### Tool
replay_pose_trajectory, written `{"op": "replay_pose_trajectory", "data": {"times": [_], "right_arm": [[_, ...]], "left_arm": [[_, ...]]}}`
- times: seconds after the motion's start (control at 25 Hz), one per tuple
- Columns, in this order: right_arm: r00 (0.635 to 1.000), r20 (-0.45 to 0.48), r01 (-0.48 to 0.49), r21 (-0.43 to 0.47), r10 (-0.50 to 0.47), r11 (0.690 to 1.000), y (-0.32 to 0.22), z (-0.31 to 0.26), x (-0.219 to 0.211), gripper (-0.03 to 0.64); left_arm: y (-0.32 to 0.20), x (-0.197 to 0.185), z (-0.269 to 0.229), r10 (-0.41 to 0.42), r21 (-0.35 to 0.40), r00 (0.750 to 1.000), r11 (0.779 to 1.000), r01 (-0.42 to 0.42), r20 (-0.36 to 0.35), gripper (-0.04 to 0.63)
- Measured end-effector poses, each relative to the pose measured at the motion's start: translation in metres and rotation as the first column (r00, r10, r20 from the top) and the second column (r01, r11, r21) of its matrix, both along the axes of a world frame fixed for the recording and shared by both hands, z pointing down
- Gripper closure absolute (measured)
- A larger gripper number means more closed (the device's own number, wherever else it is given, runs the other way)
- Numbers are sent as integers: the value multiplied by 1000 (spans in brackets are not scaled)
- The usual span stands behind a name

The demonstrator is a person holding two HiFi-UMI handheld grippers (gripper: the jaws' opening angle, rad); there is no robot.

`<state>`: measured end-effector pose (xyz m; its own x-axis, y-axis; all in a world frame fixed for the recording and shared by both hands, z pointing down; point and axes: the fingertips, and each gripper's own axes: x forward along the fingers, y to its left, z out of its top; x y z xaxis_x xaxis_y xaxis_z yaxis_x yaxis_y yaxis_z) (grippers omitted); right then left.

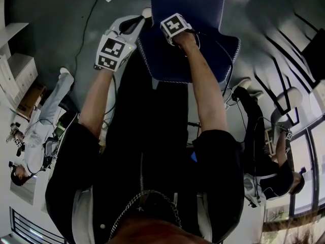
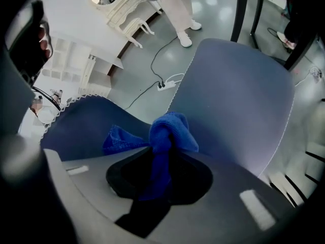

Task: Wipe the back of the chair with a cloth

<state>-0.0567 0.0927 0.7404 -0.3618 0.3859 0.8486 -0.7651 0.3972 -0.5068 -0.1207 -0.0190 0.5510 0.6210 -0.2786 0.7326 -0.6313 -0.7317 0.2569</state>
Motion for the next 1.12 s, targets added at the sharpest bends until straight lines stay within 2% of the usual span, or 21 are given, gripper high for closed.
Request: {"op": "replay_pose_trajectory", "data": {"times": [0.32, 0.6, 1.12], "right_arm": [[995, -55, 81, -15, -82, 997, 3, 2, 36, 522], [983, -127, 125, -47, -130, 991, 6, 10, 91, 522], [924, -315, 198, -92, -217, 976, 5, 17, 199, 520]], "left_arm": [[0, 12, -1, 11, -4, 1000, 1000, -11, 0, 584], [-1, 31, 1, 25, -4, 1000, 1000, -25, -4, 584], [-2, 35, 1, 26, 1, 1000, 1000, -26, -5, 584]]}}
